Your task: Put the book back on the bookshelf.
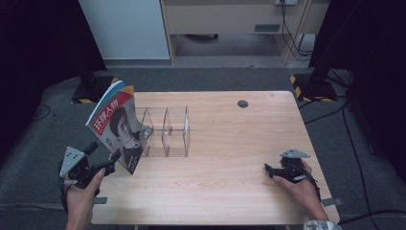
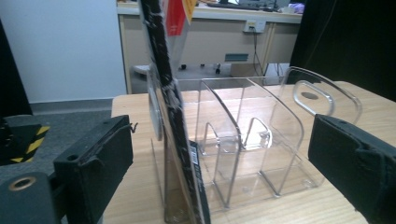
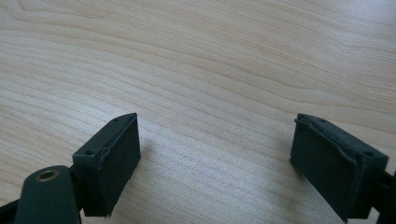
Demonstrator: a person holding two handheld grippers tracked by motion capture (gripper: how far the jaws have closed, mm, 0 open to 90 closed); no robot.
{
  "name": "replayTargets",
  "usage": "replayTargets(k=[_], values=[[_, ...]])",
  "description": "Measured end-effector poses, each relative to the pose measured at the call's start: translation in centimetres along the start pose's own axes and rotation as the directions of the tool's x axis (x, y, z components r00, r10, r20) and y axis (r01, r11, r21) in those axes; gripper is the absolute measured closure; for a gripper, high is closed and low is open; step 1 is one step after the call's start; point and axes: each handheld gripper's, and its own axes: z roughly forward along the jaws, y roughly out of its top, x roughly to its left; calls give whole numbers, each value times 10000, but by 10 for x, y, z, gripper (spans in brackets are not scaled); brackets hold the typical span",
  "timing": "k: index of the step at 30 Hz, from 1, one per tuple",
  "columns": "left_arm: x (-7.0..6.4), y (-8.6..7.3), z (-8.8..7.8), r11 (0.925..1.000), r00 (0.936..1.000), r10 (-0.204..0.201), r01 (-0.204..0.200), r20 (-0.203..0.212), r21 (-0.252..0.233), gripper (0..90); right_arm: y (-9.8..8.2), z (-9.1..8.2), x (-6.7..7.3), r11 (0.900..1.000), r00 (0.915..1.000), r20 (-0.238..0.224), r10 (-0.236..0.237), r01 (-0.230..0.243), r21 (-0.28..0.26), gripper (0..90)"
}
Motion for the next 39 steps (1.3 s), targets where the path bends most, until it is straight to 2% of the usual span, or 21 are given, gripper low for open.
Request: replayTargets(k=[11,22,29,32,35,39], values=[[-7,-6,-10,10000,9997,-13,11,257,68,66,0,0,0,10000,10000,0,0,0,2,160],[-24,-11,-12,9996,9968,125,-145,787,241,69,0,0,0,10000,10000,0,2,-2,2,160],[-38,-14,-5,9981,9918,359,-418,1226,463,72,0,0,0,10000,10000,4,11,-11,4,160],[-43,-16,0,9984,9888,307,-374,1460,434,77,0,0,0,10000,10000,4,10,-10,6,160],[-45,-19,6,9961,9866,471,-581,1564,666,78,0,0,0,10000,10000,5,12,-12,8,160],[-46,-20,11,9957,9863,428,-553,1596,746,78,0,0,0,10000,10000,2,14,-14,7,160]])
